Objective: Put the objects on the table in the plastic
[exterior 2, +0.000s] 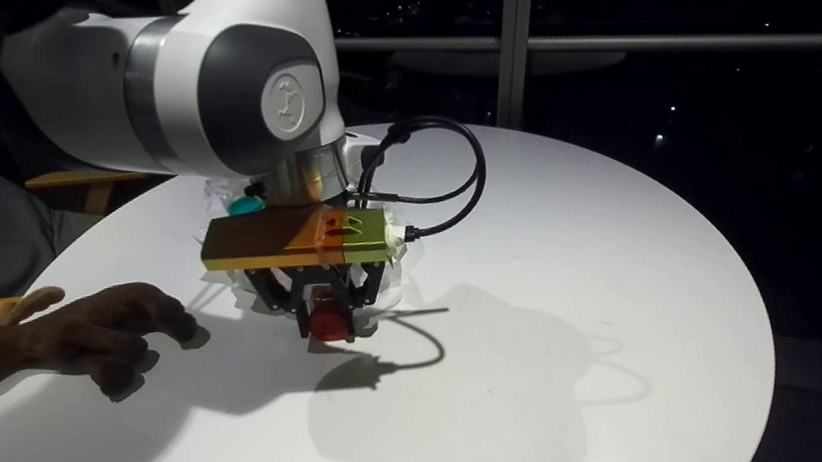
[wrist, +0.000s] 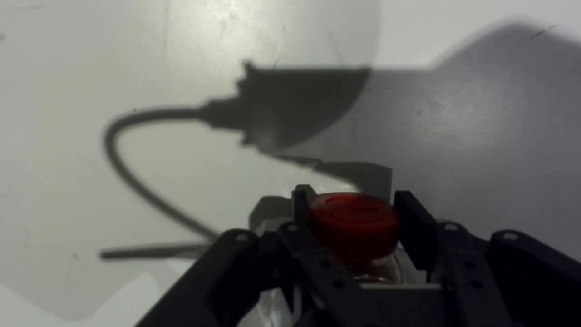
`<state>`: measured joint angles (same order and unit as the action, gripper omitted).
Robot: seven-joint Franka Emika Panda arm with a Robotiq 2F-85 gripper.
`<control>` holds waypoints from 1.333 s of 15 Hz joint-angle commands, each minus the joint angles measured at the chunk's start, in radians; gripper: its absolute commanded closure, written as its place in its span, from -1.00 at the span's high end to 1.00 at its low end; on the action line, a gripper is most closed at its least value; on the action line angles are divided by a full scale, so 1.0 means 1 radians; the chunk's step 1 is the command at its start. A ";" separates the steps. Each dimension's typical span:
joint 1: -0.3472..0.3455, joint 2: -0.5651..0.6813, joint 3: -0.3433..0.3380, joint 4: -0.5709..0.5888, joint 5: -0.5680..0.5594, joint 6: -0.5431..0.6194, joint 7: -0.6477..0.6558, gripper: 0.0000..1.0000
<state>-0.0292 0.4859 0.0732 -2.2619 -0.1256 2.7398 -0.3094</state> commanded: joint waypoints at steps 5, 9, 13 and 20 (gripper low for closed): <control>0.069 -0.080 -0.052 -0.041 -0.032 0.057 0.136 -0.53; 0.263 -0.148 -0.186 -0.007 -0.201 -0.077 0.411 -0.54; 0.378 -0.095 -0.206 0.160 -0.251 -0.419 0.594 -0.54; 0.330 0.113 -0.111 0.536 -0.240 -0.761 0.627 -0.54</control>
<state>0.3275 0.4814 -0.0598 -1.9015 -0.3586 2.0597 0.3067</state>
